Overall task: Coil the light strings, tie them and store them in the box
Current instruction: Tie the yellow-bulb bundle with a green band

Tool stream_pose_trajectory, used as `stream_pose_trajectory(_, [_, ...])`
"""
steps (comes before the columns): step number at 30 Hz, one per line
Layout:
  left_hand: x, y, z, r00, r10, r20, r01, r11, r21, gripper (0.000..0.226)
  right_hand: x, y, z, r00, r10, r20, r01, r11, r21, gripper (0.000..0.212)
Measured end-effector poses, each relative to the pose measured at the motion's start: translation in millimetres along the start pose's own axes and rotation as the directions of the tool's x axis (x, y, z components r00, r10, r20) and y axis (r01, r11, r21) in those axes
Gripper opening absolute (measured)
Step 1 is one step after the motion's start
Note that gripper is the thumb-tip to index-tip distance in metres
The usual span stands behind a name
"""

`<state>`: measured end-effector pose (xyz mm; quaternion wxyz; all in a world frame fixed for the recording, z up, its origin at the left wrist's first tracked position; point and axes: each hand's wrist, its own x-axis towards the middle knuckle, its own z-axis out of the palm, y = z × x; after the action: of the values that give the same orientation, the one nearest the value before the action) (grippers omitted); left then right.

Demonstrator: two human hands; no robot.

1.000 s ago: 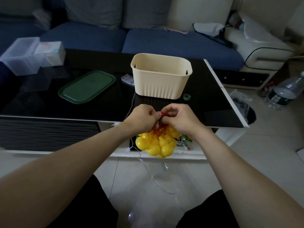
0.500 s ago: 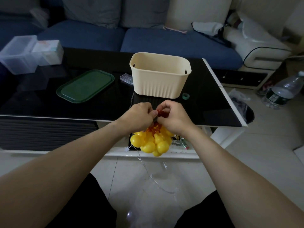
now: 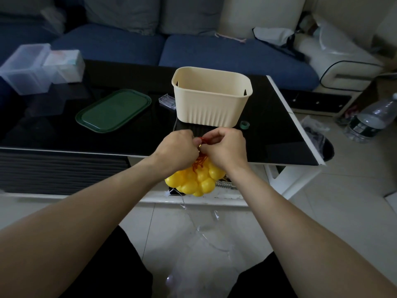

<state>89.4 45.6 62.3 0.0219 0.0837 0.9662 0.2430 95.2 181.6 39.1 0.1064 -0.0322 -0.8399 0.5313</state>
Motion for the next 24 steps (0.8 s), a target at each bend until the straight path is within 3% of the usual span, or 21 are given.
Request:
stream_pose_trajectory(4, [5,-11,4,0.949,-0.114,0.292,0.214,0.916,-0.339,0.042,-2,9,3,0.993,-0.089,0.080,0.096,0.992,-0.087,0.027])
stream_pose_trajectory(8, [2,-25,-2,0.852,-0.115,0.511,0.447,0.670,-0.593,0.040,-3,15,0,0.968,-0.210,0.140,0.227,0.966,-0.121,0.028])
stream_pose_trajectory(11, [-1,-32,-7,0.805,-0.068,0.590,0.530,0.529,-0.662,0.032,-2,16,-1,0.938,-0.308,0.162,0.329,0.936,-0.124,0.037])
stream_pose_trajectory(15, [2,-37,-7,0.812,-0.074,0.580,0.532,0.504,-0.681,0.034,3,13,-2,0.907,-0.362,0.213,0.391,0.914,-0.112,0.028])
stream_pose_trajectory(24, [-5,-52,-8,0.828,-0.149,0.540,0.521,0.559,-0.645,0.032,-1,-1,11,0.861,-0.356,0.362,0.396,0.917,-0.041,0.016])
